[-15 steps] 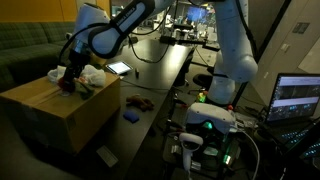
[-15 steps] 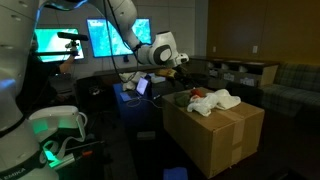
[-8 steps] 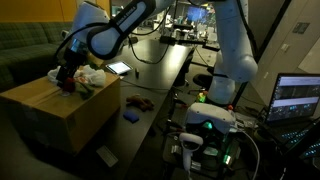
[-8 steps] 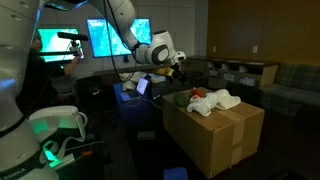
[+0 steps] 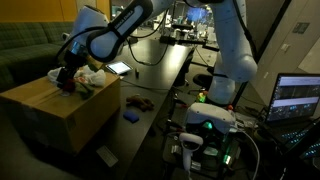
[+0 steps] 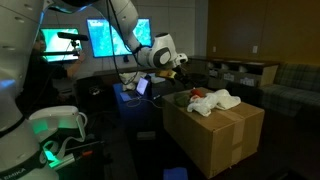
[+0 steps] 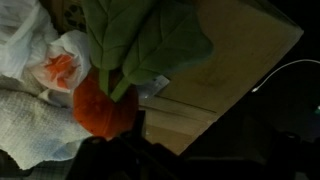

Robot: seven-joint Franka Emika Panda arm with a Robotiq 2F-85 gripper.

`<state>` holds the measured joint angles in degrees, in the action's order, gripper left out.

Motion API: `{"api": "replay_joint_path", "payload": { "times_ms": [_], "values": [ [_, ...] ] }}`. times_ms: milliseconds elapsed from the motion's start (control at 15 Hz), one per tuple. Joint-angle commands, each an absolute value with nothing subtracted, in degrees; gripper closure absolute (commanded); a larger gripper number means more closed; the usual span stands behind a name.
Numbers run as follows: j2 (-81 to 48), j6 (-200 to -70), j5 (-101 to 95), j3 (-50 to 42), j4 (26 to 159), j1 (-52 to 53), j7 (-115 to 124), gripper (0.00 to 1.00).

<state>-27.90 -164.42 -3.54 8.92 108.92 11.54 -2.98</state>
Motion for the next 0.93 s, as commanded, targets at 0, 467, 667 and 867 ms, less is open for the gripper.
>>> {"api": "replay_joint_path", "payload": {
  "times_ms": [0,467,667,867],
  "values": [
    [-30.75,-166.05,-3.93,8.99,105.99,10.79,-4.62,0.0],
    [-35.05,-166.52,-5.51,6.92,101.87,11.51,-4.78,0.0],
    [-36.0,-166.8,-5.69,6.29,100.48,11.31,-4.89,0.0],
    [-35.95,-167.06,-5.86,5.34,99.75,11.31,-4.71,0.0]
  ]
}}
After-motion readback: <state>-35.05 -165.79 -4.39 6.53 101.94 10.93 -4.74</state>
